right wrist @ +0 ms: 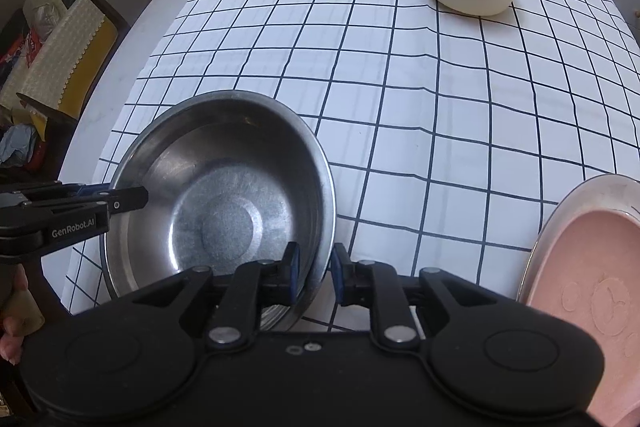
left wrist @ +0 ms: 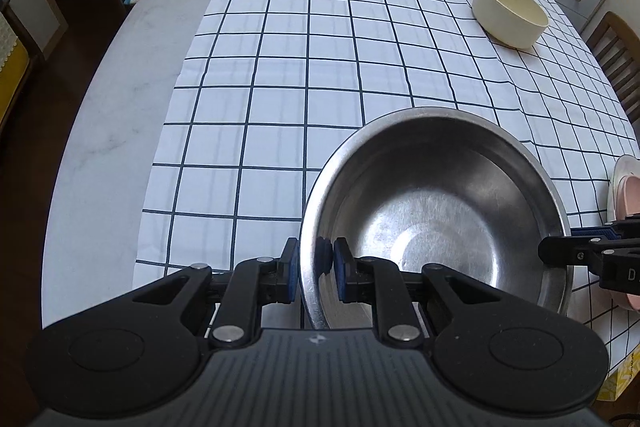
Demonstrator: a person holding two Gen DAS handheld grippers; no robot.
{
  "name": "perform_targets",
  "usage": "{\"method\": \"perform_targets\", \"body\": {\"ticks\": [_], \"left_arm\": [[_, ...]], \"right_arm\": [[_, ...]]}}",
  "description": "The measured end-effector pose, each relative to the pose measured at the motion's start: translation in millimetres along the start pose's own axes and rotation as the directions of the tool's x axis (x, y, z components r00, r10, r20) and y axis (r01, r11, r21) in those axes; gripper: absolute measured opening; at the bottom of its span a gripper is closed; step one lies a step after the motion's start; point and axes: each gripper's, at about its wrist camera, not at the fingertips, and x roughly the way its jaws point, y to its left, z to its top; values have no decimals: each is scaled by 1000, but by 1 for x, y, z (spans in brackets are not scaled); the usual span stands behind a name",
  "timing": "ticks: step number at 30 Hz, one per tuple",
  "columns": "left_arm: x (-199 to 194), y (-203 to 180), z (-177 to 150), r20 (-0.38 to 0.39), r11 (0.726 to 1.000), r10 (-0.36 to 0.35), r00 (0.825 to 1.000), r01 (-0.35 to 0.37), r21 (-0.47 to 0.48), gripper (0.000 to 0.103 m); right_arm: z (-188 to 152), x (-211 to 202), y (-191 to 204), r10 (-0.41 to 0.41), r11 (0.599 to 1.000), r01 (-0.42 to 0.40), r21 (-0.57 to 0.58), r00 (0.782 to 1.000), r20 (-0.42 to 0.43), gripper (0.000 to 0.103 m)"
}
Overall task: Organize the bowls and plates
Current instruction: 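Carry the large steel bowl with the left gripper toward the plate stack, then lower the steel bowl onto the pink bear plate, open the left gripper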
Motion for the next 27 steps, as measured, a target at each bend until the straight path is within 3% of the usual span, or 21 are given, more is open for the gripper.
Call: {"method": "perform_targets", "body": {"ticks": [23,26,27], "left_arm": [[-32,-1,-9,58,997,26,998,-22,-68,20],[-45,-7,-10,93,997,32,995,-25,-73,30],[-49,-10,-11,106,997,31,994,-23,-78,39]], "right_arm": [[-8,-44,-6,28,999,-25,-37,996,82,40],[-9,-55,-7,45,998,-40,-50,993,106,46],[-9,-59,-8,49,998,-43,-56,992,117,46]]}}
